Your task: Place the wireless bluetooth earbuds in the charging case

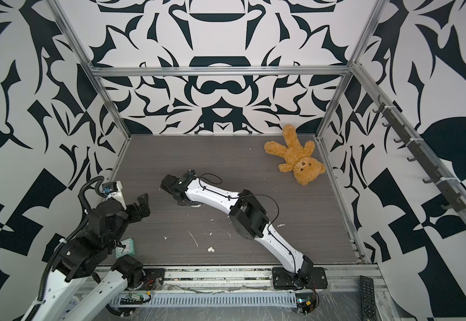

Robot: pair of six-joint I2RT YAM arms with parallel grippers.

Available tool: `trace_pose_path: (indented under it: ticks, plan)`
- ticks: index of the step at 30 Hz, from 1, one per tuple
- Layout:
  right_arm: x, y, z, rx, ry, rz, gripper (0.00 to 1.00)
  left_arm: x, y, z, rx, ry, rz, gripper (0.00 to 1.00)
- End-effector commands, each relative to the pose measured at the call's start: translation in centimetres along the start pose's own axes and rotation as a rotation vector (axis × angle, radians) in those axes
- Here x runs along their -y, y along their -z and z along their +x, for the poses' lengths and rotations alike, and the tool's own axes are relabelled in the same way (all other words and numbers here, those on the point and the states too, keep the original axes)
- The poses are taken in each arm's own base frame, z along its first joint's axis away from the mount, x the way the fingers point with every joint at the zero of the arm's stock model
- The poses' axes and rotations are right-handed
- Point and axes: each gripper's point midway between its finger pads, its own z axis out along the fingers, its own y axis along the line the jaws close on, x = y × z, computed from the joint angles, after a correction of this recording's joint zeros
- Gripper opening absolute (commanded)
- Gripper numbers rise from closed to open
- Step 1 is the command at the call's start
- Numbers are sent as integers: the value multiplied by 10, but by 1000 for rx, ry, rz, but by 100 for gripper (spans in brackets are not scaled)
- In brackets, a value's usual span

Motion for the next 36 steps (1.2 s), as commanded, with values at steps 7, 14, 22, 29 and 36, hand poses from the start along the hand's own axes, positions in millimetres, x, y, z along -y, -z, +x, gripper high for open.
trace_pose_path:
  ticks: [7,14,22,29,36]
  plan:
    - [-5,8,-13,36,-29,-8,0,-2,-1,2,3,2,-8,99]
    - [-7,3,-12,35,-27,-8,0,-2,-2,2,2,0,-9,99]
    - [-9,-5,-9,24,-21,-4,0,-2,-2,2,1,1,-7,99]
    - [-12,-10,-6,14,-19,-11,0,-2,-1,2,1,0,-7,99]
    - [-11,-11,-4,11,-14,-2,0,-2,-1,2,1,0,-6,99]
